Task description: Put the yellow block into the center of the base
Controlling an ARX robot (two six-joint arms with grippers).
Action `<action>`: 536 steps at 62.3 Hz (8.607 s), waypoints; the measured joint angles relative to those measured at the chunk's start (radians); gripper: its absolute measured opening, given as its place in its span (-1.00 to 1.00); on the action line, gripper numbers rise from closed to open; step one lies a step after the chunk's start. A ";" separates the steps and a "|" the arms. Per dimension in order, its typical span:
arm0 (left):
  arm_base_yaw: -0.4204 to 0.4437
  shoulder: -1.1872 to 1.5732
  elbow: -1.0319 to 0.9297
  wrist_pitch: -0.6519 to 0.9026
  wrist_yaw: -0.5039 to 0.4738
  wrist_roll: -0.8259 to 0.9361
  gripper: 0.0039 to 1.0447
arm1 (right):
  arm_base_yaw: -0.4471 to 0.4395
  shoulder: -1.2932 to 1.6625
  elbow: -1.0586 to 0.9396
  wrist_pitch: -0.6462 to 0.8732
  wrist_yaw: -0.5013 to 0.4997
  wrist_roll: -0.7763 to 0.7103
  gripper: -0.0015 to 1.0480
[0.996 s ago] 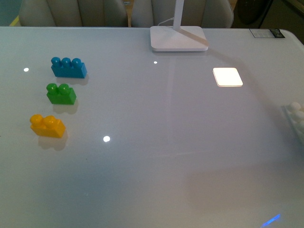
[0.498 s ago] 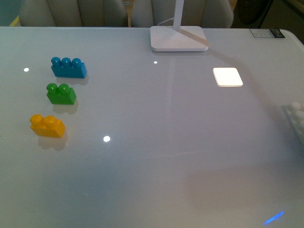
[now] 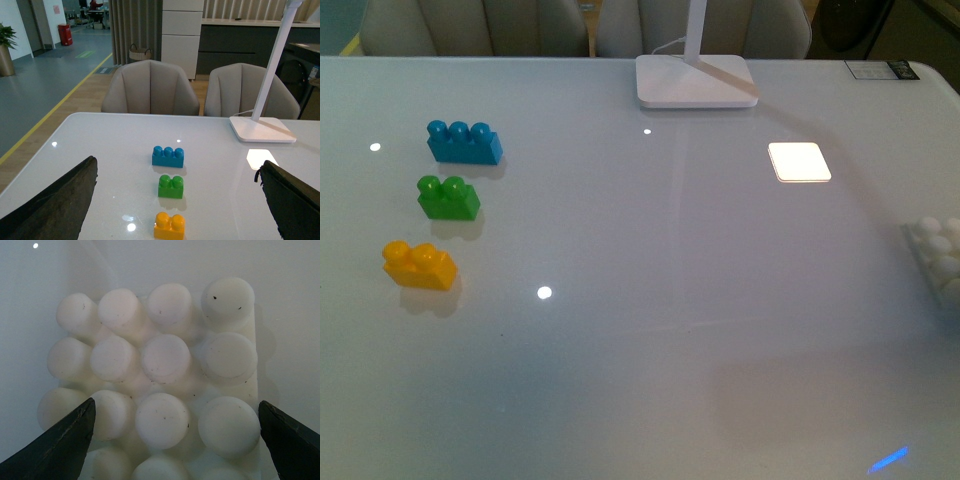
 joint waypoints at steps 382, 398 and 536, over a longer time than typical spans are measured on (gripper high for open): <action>0.000 0.000 0.000 0.000 0.000 0.000 0.86 | 0.492 -2.098 -1.109 -0.082 0.546 0.311 -0.97; 0.000 0.000 0.000 0.000 0.000 0.000 0.86 | 0.492 -2.211 -1.109 -0.193 0.546 0.311 -0.97; -0.069 1.882 0.561 0.566 0.069 0.098 0.86 | 0.492 -2.474 -1.109 -0.460 0.544 0.311 0.83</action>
